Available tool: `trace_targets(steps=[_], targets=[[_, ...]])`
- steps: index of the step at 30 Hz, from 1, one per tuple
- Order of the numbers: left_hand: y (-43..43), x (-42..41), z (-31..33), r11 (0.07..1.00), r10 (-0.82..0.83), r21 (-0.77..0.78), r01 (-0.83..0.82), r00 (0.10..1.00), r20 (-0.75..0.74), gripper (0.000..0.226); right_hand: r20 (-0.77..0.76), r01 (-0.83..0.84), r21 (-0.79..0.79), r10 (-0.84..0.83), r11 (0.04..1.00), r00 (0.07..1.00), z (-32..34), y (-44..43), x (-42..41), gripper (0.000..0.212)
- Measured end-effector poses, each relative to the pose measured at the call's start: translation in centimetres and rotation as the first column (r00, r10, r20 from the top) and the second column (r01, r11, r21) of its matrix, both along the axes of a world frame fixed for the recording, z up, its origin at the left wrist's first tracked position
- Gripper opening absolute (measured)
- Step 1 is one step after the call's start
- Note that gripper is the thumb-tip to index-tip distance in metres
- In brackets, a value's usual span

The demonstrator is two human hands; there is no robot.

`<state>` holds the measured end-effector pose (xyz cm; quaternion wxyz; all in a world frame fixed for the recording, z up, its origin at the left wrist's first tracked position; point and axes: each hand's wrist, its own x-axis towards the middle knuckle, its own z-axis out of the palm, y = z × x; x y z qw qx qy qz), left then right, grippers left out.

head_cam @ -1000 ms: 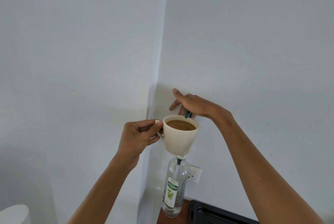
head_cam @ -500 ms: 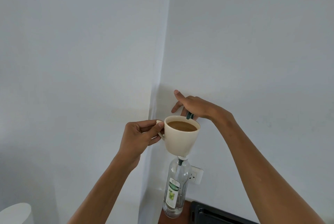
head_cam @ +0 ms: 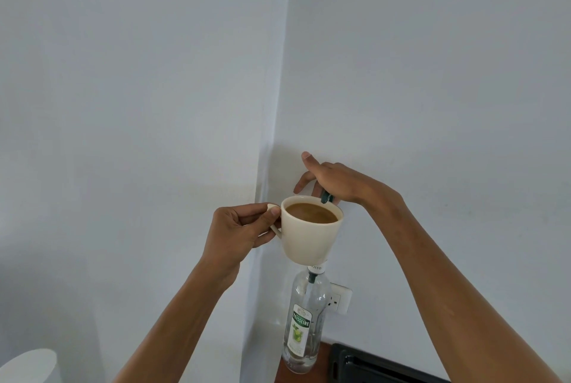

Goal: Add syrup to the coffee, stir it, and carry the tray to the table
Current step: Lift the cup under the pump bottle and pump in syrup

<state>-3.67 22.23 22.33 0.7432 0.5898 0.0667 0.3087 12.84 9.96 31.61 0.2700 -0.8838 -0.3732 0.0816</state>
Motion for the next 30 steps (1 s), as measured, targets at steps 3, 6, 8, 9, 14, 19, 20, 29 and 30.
trace_targets(steps=[3, 6, 8, 9, 14, 19, 20, 29, 30], targets=[[0.0, 0.1, -0.1, 1.0, 0.001, 0.005, -0.001, 1.0, -0.003, 0.016, 0.007, -0.005, 0.014, 0.005, 1.0, 1.0, -0.2, 0.0, 0.0, 0.082], [0.1, 0.3, -0.2, 1.0, -0.004, 0.002, 0.004, 1.0, -0.001, 0.014, 0.014, -0.005, 0.044, 0.005, 0.999, 1.0, -0.4, -0.1, 0.1, 0.082], [0.1, 0.4, -0.1, 1.0, -0.005, 0.005, 0.005, 1.0, -0.002, 0.014, 0.017, -0.002, 0.054, 0.001, 0.999, 1.0, -0.5, -0.1, 0.2, 0.081], [0.1, 0.4, -0.1, 1.0, -0.004, 0.008, 0.004, 1.0, -0.002, 0.015, 0.018, 0.0, 0.056, -0.001, 0.998, 1.0, -0.5, -0.1, 0.1, 0.081], [0.0, 0.5, 0.0, 1.0, -0.012, -0.008, 0.012, 1.0, 0.013, 0.014, 0.032, 0.012, 0.054, -0.013, 0.998, 0.999, -0.5, -0.1, -0.3, 0.08], [-0.1, 0.5, 0.2, 1.0, -0.013, -0.021, 0.014, 1.0, 0.021, 0.012, 0.038, 0.032, 0.035, -0.033, 0.999, 0.999, -0.4, -0.2, -0.6, 0.079], [-0.1, 0.4, 0.2, 1.0, -0.014, -0.023, 0.014, 1.0, 0.022, 0.012, 0.042, 0.037, 0.033, -0.038, 0.999, 0.998, -0.5, -0.2, -0.6, 0.079], [0.1, -0.5, 0.5, 1.0, -0.021, -0.001, 0.021, 0.999, 0.024, 0.014, 0.042, 0.053, 0.04, -0.055, 0.998, 0.998, 0.0, -0.1, -1.6, 0.084], [0.0, -0.5, 0.5, 1.0, -0.027, 0.004, 0.027, 0.999, 0.018, 0.015, 0.03, 0.056, 0.032, -0.057, 0.998, 0.998, 0.1, -0.2, -1.6, 0.085]])
